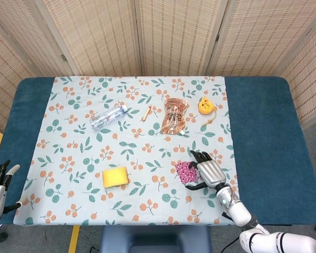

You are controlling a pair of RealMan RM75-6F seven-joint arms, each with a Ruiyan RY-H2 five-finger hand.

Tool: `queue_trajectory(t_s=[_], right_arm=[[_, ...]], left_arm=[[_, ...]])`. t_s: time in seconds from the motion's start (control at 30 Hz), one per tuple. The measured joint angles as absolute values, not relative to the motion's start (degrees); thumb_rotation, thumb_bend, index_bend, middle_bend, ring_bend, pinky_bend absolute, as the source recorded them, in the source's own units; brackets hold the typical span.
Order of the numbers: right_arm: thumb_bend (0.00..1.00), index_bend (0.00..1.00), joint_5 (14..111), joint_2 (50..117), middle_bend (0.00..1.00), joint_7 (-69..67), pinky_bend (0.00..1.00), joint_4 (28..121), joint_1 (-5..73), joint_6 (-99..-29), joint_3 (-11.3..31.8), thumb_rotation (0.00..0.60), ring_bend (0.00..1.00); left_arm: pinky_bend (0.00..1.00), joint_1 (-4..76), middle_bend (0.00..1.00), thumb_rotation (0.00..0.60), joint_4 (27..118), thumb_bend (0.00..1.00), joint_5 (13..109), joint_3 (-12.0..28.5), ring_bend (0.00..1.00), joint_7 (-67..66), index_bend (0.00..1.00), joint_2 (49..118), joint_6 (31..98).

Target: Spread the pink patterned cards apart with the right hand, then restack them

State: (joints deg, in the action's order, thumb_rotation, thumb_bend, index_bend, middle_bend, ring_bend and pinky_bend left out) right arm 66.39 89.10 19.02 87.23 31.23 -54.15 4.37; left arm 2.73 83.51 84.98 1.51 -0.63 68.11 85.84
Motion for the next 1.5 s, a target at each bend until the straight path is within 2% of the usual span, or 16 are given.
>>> queue_trajectory(t_s=[0.47, 1.2, 1.5], right_arm=[[0.15, 0.33, 64.2, 91.9, 0.0, 22.4, 0.0, 84.5, 33.9, -51.5, 4.0, 0.317, 0.0], [0.15, 0.34, 71.2, 84.4, 0.0, 23.1, 0.0, 96.0, 27.1, -58.4, -5.0, 0.317, 0.0], [0.15, 0.34, 70.9, 84.7, 0.0, 21.9, 0.0, 94.8, 27.3, -58.3, -2.5, 0.318, 0.0]], left_arm=[[0.0, 2.2, 0.02, 0.6, 83.7, 0.27, 84.8, 1.3, 0.04, -0.8, 0.16, 67.9, 86.0], [0.0, 2.8, 0.02, 0.6, 84.5, 0.27, 85.9, 1.2, 0.04, -1.8, 0.17, 67.9, 85.9], [0.0, 2.6, 0.02, 0.6, 84.6, 0.27, 85.9, 1.1, 0.04, -1.7, 0.17, 67.9, 86.1]])
